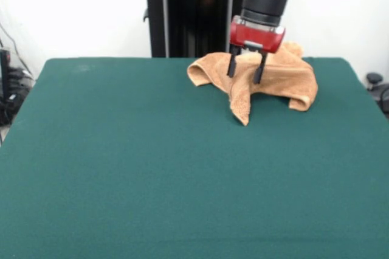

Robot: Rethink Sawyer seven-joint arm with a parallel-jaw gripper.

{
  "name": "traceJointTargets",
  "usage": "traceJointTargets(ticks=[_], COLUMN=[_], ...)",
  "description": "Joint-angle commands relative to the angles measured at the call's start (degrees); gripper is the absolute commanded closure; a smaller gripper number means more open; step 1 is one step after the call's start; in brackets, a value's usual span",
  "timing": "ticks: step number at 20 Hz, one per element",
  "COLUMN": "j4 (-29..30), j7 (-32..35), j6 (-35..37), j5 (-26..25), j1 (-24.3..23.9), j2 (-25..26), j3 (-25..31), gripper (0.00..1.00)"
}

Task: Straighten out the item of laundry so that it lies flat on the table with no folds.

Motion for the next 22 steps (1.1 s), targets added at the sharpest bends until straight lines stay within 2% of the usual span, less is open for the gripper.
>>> traceJointTargets(ticks=[1,10,22], j4=[-5.32,-8.28,-8.3], j7=[3.98,3.71,6.04], j6=[-2.04,0.22,-1.98], j5=[-0.87,0.03,1.23], j1=[-2.07,-3.31,-2.01], j2=[1.55,2.54,4.49], j3=[7.14,7.73,7.54], gripper=[0.0,0.0,0.0])
